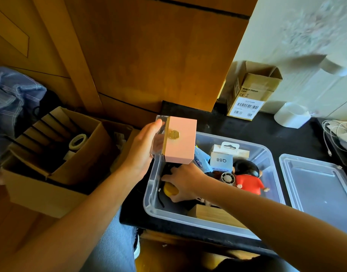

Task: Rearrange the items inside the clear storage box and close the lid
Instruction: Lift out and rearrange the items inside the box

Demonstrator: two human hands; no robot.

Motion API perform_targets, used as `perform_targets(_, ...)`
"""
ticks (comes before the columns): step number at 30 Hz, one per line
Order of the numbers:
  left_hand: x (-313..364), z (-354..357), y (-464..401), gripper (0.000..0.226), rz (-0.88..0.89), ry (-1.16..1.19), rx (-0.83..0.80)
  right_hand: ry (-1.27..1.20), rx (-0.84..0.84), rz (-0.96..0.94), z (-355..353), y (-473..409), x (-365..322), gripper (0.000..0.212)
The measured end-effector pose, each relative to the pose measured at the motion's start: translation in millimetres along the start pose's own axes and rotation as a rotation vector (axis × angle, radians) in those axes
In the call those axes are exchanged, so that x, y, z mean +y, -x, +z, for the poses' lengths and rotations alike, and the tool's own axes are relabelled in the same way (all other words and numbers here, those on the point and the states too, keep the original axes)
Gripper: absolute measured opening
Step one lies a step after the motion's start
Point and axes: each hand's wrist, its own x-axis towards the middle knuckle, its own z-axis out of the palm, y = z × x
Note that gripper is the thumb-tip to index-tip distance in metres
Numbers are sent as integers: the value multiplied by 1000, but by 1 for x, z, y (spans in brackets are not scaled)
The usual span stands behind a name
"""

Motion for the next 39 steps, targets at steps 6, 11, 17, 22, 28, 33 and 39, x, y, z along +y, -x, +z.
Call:
perform_targets(6,-2,0,0,56,-21,-36,40,234,3,-56,-1,-6,-10,75)
perform_targets(11,0,0,3,52,-18,-56,37,55,-1,-42,-8,-1,-2,74)
perform_targets(17,6,-3,0,38,-35,155,-17,-201,239,141,-10,30,20,79)
perform_targets(22,9,-12,11,37,-31,227,-105,-246,252,265,-5,40,31,78)
perform_targets(28,24,-17,25,35,191,-323,-310,-217,230,268,-6,36,42,41)
perform_targets(33,36,-1,27,59,359,-772,-528,-235,214,203,-7,37,46,37)
perform_targets(39,42,16,17,68,408,-1256,-774,-335,206,261,-5,34,51,34)
